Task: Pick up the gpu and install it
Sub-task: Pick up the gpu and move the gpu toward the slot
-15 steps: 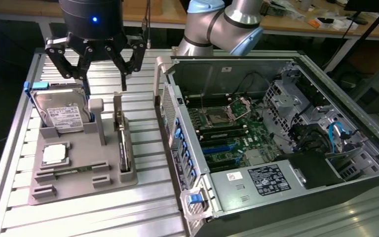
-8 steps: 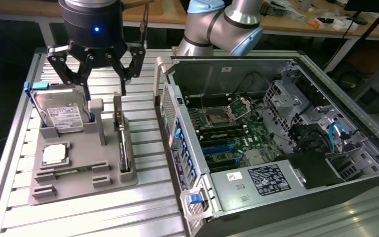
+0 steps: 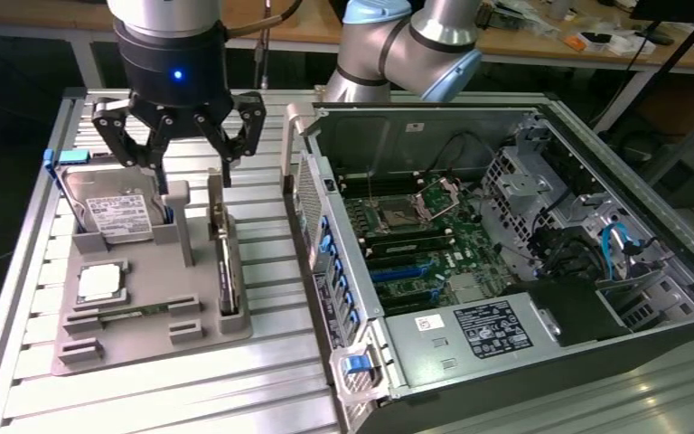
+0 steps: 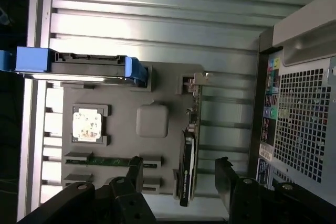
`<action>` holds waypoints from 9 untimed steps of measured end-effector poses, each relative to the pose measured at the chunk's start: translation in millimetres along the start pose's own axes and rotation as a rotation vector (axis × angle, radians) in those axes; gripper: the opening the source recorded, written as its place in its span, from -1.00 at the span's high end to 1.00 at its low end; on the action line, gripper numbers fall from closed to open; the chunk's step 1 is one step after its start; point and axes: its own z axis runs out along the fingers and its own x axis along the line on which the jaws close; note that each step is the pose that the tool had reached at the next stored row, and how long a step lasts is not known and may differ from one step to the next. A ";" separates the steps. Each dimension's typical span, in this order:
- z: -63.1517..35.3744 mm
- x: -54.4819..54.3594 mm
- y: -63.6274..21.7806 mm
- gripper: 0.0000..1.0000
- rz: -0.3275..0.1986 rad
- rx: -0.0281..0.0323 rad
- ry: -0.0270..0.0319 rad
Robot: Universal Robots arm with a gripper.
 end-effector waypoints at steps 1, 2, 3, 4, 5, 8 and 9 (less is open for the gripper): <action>1.7 0.0 -0.1 -0.33 0.013 0.0001 -0.0004; 3.8 0.0 -0.1 -0.33 0.025 0.0003 -0.0007; 5.6 0.0 -0.1 -0.33 0.033 0.0004 -0.0009; 7.4 -0.1 -0.1 -0.33 0.040 0.0004 -0.0011; 9.3 -0.2 -0.2 -0.33 0.045 0.0004 -0.0013; 15.4 -1.4 -0.5 -0.33 0.053 0.0006 -0.0014; 17.3 -1.8 -0.6 -0.33 0.055 0.0006 -0.0015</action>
